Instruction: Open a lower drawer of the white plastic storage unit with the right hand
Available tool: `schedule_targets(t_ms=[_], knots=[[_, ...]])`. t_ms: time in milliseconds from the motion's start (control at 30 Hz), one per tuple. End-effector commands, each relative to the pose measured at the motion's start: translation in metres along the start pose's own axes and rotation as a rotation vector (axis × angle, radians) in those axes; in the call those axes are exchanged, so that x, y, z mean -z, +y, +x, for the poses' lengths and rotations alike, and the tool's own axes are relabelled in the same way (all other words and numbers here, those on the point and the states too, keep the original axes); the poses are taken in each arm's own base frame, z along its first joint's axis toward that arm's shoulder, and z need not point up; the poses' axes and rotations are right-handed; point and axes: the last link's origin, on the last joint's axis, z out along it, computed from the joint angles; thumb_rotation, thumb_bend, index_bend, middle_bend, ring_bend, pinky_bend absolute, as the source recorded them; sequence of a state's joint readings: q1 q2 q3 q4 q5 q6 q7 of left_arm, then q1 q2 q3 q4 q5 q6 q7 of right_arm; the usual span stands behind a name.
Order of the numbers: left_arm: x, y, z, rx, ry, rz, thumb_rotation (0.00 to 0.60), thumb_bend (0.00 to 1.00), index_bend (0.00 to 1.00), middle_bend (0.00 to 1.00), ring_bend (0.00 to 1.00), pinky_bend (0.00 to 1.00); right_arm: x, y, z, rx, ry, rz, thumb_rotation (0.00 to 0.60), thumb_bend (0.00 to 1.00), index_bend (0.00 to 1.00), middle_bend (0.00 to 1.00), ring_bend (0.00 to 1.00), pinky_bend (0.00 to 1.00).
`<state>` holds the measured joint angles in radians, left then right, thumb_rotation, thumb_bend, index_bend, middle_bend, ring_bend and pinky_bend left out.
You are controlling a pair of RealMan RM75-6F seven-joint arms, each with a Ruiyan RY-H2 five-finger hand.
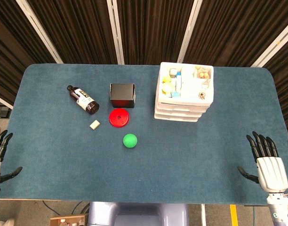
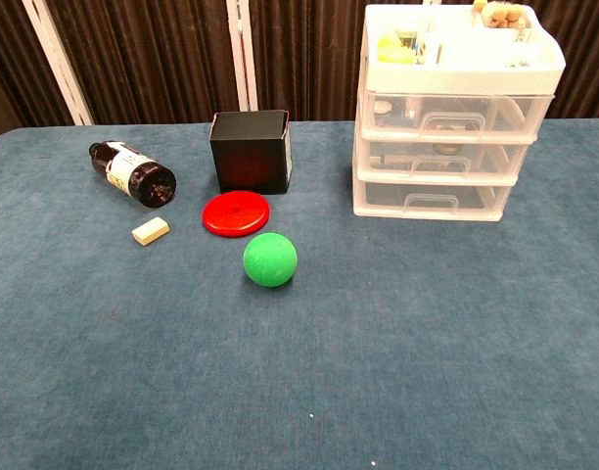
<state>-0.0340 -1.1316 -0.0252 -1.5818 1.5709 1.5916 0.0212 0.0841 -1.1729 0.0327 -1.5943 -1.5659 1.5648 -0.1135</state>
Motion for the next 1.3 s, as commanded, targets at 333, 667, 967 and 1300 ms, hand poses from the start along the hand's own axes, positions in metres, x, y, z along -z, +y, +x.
schedule_targets(t_ms=[333, 667, 967, 1300], knots=[[0.001, 0.002, -0.001, 0.011, -0.002, -0.004, 0.6, 0.02, 0.0, 0.0, 0.0, 0.03, -0.002, -0.019, 0.004, -0.182, -0.03, 0.01, 0.6, 0.24, 0.0, 0.08, 0.13, 0.31], [-0.001, 0.001, 0.0, 0.044, -0.013, -0.007, 0.6, 0.03, 0.0, 0.0, 0.0, 0.03, -0.041, -0.103, 0.013, -0.742, -0.296, -0.02, 0.6, 0.62, 0.0, 0.75, 0.79, 0.89], [0.001, -0.001, 0.003, 0.092, -0.03, 0.002, 0.6, 0.03, 0.0, 0.0, 0.0, 0.03, -0.087, -0.16, -0.011, -0.925, -0.437, -0.034, 0.6, 0.86, 0.0, 0.8, 0.83, 0.91], [-0.001, -0.005, 0.004, 0.124, -0.054, 0.015, 0.6, 0.03, 0.0, 0.0, 0.0, 0.03, -0.131, -0.194, -0.048, -1.062, -0.498, -0.138, 0.6, 0.88, 0.0, 0.8, 0.84, 0.91]])
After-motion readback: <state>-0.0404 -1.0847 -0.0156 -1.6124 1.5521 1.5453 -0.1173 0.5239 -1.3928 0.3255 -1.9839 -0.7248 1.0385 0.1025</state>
